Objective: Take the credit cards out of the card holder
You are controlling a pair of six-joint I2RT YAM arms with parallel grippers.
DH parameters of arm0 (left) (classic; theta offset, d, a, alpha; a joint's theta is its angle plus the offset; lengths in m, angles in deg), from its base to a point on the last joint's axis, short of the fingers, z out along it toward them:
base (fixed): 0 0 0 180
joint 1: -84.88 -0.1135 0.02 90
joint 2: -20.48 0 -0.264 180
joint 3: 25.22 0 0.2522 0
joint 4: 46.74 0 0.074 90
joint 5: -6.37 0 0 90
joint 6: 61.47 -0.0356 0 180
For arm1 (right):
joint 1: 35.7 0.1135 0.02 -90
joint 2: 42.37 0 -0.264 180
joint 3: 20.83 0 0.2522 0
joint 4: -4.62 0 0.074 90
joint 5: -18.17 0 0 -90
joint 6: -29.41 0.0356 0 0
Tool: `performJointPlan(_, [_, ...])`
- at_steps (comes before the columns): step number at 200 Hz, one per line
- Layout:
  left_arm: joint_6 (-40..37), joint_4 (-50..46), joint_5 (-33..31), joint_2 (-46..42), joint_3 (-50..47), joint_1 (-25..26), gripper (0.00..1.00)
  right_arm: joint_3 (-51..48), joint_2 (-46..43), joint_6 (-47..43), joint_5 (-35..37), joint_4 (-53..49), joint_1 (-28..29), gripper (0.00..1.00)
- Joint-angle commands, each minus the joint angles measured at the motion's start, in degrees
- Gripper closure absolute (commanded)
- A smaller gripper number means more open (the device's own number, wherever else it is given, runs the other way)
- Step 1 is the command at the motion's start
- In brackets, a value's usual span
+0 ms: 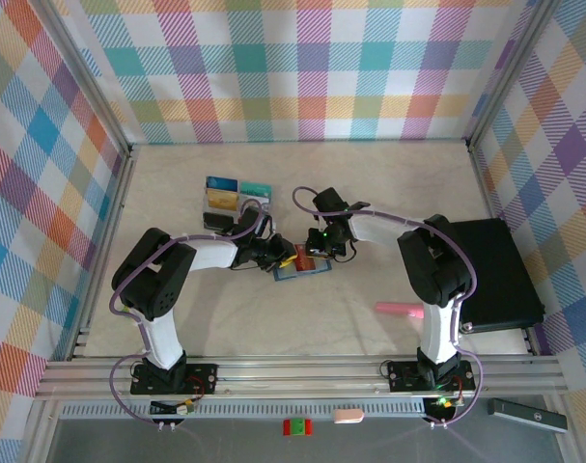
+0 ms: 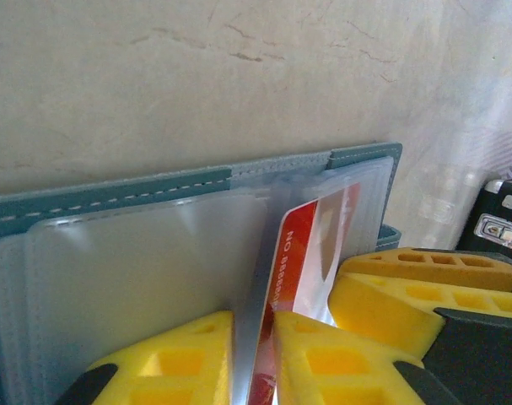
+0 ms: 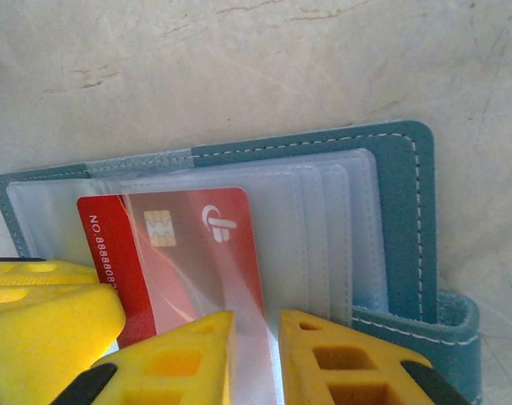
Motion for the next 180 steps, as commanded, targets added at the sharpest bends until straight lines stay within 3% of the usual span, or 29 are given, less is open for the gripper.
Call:
performJointPlan(1, [-1.4, 1.1, 1.6, 0.3, -0.5, 0.2, 0.83, 1.1, 1.9, -1.0, 0.2, -2.2, 0.3, 0.79])
performJointPlan(53, [-3.0, 0.9, 2.8, -0.4, 0.1, 0.2, 0.85, 0.7, 2.0, -0.7, 0.5, -2.2, 0.3, 0.79])
performJointPlan(110, [-5.0, -2.9, 0.3, -1.7, -0.4, -0.4, 1.00, 0.7, 1.7, -0.1, 2.3, -3.0, 0.3, 0.79])
performJointPlan(180, [-11.3, -12.1, -5.6, -10.6, -4.3, -2.5, 1.00, 0.9, 1.1, 0.8, 4.1, -3.4, 0.1, 0.79])
